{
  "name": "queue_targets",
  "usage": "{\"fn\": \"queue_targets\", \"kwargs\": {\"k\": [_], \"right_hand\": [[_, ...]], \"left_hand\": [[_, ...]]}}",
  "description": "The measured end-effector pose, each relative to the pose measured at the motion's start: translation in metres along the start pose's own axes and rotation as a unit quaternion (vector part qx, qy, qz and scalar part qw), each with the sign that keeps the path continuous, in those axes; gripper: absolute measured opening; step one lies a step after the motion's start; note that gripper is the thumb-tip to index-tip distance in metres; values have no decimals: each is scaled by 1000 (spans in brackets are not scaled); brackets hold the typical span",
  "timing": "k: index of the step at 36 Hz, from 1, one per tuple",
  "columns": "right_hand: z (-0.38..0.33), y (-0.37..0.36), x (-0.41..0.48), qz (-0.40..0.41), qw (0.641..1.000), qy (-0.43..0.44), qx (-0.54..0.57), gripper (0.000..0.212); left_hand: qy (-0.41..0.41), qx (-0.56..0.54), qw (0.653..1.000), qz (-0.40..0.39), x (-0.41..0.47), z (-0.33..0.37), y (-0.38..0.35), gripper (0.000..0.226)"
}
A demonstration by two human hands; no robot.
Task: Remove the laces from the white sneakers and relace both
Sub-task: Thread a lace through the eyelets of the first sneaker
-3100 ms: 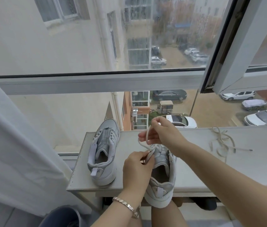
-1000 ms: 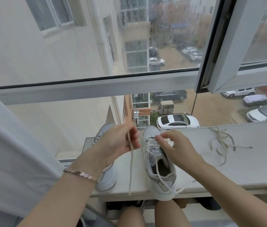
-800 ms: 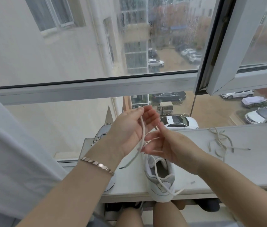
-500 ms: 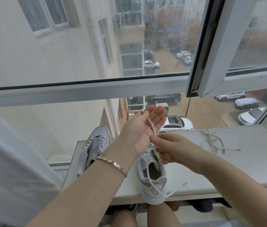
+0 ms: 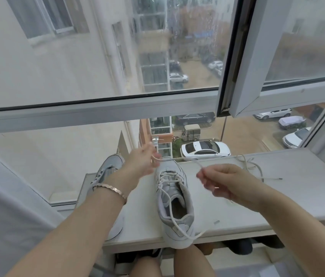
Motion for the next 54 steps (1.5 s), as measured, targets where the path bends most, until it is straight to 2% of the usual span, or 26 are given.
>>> {"fn": "queue_targets", "kwargs": {"k": [2,6,10,12,13,14,17,20,30,35,39,42,50,54], "right_hand": [[3,3,3,35,993,3,108,21],[9,1,11,125,954,14,271,19],[15,-2,16,212,934,41,284,13],[18,-4,18,249,934,40,254,6],[22,-4,19,265,936,33,230,16],[25,-6,20,277,939,21,204,21],[32,-14,22,277,949,-10,150,17],[39,-22,22,267,954,-29,133,16],[53,-52,28,254,946,-66,190,2],[55,-61,37,262,935,-75,228,6],[58,-67,43,264,928,-83,248,5],[60,-71,45,273,921,-89,262,4],[60,-73,49,289,914,-97,266,6],[59,-71,50,270,921,-95,263,5]], "left_hand": [[-4,173,985,-25,-9,-7,-7,21],[-116,328,938,16,-34,-21,-27,30],[-215,451,865,49,-48,-38,-50,36],[-194,478,856,46,-49,-47,-58,45],[-184,481,855,51,-48,-51,-60,47],[-183,481,856,62,-48,-53,-61,46],[-192,441,872,91,-47,-58,-60,34],[-191,404,889,95,-48,-63,-55,34],[-223,238,942,76,-52,-74,-28,6],[-178,153,970,57,-54,-74,-26,8],[-126,90,987,50,-52,-71,-25,22],[-88,53,994,47,-48,-72,-24,22],[-88,52,994,41,-46,-78,-22,24],[-97,47,993,43,-46,-78,-22,26]]}}
Point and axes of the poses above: each hand's wrist, its own x-axis towards the middle knuckle, its own y-axis out of the back of the hand, z = x × y, the point moved 1 cm from there along x, towards the middle knuckle, and after that the axes turned 14 degrees about -x, right-handed, at the moved point
